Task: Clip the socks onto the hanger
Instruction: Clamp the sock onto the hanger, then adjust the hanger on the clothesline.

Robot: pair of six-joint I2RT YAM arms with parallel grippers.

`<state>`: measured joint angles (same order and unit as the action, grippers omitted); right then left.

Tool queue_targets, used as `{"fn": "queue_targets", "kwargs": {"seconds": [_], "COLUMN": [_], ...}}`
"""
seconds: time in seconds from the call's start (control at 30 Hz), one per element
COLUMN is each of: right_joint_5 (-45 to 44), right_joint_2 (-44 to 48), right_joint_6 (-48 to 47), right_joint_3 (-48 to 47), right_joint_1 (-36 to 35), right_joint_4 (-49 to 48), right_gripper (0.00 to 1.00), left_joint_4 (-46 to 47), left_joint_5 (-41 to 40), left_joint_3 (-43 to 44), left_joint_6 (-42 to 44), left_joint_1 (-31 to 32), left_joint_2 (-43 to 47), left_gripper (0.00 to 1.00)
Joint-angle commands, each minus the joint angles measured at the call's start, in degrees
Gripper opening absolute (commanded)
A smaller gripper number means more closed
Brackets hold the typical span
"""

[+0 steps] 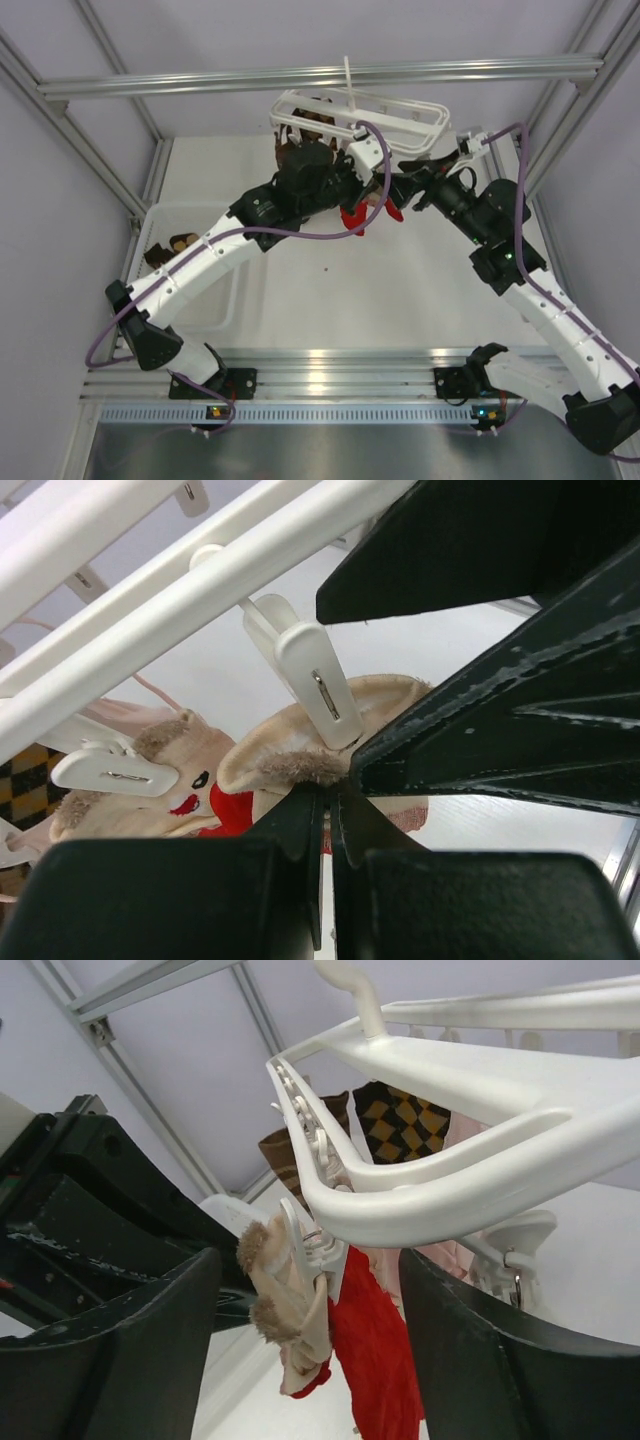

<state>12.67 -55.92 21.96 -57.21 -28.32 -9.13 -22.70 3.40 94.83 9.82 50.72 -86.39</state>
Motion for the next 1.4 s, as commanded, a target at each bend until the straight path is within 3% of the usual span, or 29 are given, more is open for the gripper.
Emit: {"fn": "queue_targets", "kwargs": {"seconds": [0.0, 0.27, 0.43, 0.7, 0.8, 0.83, 0.93, 1.13, 1.27, 1.37], "right_joint_5": [-0.01, -0.1, 0.43, -0.36, -0.28, -0.1, -0.01, 1.66, 2.89, 3.94], "right_joint_2": [1.96, 5.64, 9.6, 15.23, 15.67, 15.58, 15.32, 13.57, 11.54, 10.66], "right_joint_6": [-0.86, -2.97, -4.55, -8.68, -9.56, -9.91, -9.91, -8.69, -7.72, -7.45], "right_joint_3": [-2.64, -2.64, -0.36, 1.75, 1.66, 1.58, 1.4, 1.84, 1.31, 0.26], "right_joint_1": [0.19, 0.19, 0.37, 0.81, 0.98, 0.98, 0.98, 0.89, 1.07, 0.98], "right_joint_4": [0.51, 5.95, 8.94, 14.48, 15.1, 15.1, 15.02, 12.56, 10.45, 9.83], "right_gripper": [0.73, 0.96, 0.98, 0.97, 0.97, 0.97, 0.96, 0.88, 0.83, 0.82], "left_joint_4": [2.57, 2.22, 0.82, -1.03, -1.03, -1.12, -0.07, 3.53, 8.62, 17.4], "left_joint_5": [0.03, -1.73, -1.65, 2.31, 4.24, 4.77, 5.65, 13.99, 19.44, 22.97], "left_joint_3": [-1.39, -7.36, -11.5, -19.32, -22.57, -23.54, -27.49, -32.77, -33.56, -35.23], "left_joint_6": [-1.48, -2.62, -5.07, -13.32, -15.09, -15.27, -16.41, -14.14, -12.12, -10.35], "left_joint_1": [0.26, 0.17, -1.49, -13.88, -18.37, -19.94, -22.23, -23.82, -23.82, -23.82], "left_joint_2": [2.89, 5.97, 8.86, 14.58, 17.91, 20.27, 26.33, 36.37, 36.82, 37.0], "left_gripper": [0.0, 0.0, 0.0, 0.0, 0.19, 0.39, 0.53, 0.57, 0.59, 0.61]}}
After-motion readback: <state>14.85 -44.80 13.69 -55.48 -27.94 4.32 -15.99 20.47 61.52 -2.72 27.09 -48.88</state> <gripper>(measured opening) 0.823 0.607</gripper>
